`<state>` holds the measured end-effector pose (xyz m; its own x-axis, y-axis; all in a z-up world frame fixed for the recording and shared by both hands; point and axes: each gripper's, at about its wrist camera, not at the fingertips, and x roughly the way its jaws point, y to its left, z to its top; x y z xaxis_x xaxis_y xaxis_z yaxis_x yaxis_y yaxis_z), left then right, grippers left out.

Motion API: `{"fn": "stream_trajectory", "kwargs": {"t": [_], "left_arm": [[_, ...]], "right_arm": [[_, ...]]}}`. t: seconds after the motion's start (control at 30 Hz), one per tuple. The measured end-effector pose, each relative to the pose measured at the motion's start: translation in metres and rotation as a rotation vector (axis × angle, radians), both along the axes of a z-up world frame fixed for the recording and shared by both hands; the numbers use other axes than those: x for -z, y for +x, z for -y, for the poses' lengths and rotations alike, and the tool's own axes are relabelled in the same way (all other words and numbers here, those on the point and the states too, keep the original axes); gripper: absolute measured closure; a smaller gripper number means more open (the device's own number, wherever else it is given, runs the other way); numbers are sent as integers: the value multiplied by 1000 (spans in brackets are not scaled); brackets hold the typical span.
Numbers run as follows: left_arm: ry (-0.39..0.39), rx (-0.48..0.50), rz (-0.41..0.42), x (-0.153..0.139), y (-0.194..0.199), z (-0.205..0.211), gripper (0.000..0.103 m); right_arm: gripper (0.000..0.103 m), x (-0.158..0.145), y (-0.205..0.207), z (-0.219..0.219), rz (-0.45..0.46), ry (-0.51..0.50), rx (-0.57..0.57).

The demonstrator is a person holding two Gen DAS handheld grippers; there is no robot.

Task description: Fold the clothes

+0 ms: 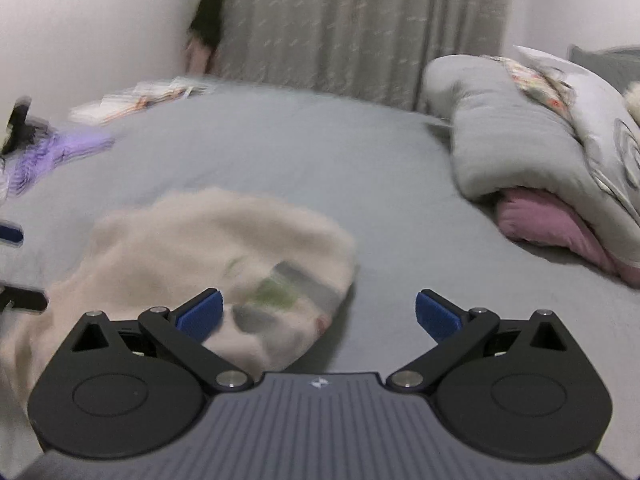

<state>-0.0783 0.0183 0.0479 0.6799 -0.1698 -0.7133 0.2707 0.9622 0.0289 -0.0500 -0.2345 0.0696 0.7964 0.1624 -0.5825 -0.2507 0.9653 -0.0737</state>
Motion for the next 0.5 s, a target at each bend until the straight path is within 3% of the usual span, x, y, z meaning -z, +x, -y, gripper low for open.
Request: {"fn": "stream_trajectory", "kwargs": {"t": [0.1, 0.13, 0.17, 0.2, 0.27, 0.43, 0.5], "left_arm": [[-116, 43, -60, 8, 2, 2, 1], [-161, 54, -74, 10, 2, 4, 1], [-176, 52, -74, 12, 3, 7, 1], [-178, 49, -65, 11, 3, 8, 1], [-186, 45, -47, 10, 3, 11, 1], [-285, 67, -43, 7, 1, 11, 1], [-233, 46, -46, 9, 0, 21, 1]], "right_arm": [[4, 21, 10, -11, -127, 42, -32], [21, 23, 10, -13, -140, 54, -34], [51, 24, 9, -13, -142, 74, -48], [61, 21, 9, -12, -143, 119, -71], [100, 12, 5, -11, -125, 147, -79], [101, -13, -7, 7, -17, 140, -48], [100, -19, -12, 22, 7, 142, -13]]}}
